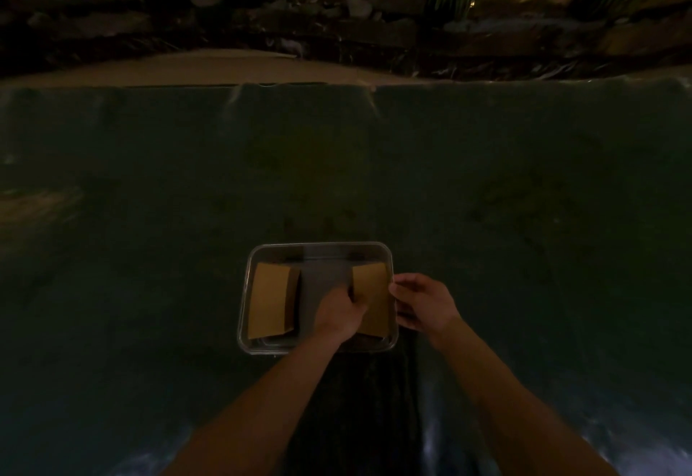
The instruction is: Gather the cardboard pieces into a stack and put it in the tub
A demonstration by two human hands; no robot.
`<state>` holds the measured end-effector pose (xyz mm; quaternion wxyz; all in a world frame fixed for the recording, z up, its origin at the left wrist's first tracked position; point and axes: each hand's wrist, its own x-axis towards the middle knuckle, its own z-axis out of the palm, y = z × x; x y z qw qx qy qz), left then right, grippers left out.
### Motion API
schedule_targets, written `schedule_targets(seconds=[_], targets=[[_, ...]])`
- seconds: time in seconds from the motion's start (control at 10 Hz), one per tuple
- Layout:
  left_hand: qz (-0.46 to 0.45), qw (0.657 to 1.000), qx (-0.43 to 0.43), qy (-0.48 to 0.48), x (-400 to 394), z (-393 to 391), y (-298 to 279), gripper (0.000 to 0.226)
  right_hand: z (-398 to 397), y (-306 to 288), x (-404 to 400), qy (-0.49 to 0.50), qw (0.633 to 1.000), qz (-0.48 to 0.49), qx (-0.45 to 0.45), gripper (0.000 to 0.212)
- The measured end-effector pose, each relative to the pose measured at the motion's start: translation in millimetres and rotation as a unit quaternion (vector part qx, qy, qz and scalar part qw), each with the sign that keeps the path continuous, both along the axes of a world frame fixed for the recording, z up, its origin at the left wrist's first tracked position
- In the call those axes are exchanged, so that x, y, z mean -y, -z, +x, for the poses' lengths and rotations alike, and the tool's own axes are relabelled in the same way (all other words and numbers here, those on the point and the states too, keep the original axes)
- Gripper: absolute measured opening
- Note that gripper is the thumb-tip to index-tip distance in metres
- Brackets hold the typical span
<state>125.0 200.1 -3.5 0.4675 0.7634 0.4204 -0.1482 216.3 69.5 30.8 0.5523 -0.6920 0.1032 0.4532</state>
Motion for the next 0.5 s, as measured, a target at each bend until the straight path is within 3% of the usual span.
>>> schedule_targets(seconds=[0.2, 0.4, 0.5], targets=[[0.013, 1.000, 0.001, 0.006, -1, -4, -8, 0.031, -7, -6, -4, -0.002, 0.997, -0.036, 0.068, 0.012], [0.099, 0.990, 0.097, 0.039, -9, -23, -40, 0.028, -19, -21, -4, -0.037, 0.971, -0.096, 0.215, 0.028], [0.206, 0.962, 0.175, 0.038, -18, -38, -70, 0.031, -26, -45, 1, -0.033, 0.940, -0.093, 0.327, 0.032]])
